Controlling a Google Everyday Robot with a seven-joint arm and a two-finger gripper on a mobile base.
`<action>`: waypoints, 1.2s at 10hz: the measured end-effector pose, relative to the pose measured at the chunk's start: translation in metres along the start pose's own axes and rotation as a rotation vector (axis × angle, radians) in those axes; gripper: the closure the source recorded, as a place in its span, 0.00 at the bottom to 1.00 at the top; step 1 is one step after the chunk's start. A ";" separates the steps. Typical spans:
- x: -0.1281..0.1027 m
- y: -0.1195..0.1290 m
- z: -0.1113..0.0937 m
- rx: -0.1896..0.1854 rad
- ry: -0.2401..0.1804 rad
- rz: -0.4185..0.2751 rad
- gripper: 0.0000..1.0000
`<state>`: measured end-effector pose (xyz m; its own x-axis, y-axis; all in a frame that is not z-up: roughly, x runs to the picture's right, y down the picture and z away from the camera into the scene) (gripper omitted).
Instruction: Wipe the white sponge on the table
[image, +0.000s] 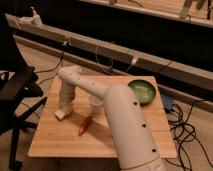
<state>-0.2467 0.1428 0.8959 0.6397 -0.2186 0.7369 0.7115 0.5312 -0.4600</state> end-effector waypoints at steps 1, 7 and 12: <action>-0.010 0.008 0.009 -0.003 -0.018 -0.012 1.00; -0.042 0.083 0.016 0.023 -0.031 0.060 0.74; -0.029 0.072 0.007 0.009 -0.039 0.067 0.73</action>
<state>-0.2166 0.1926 0.8446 0.6738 -0.1504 0.7234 0.6647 0.5510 -0.5045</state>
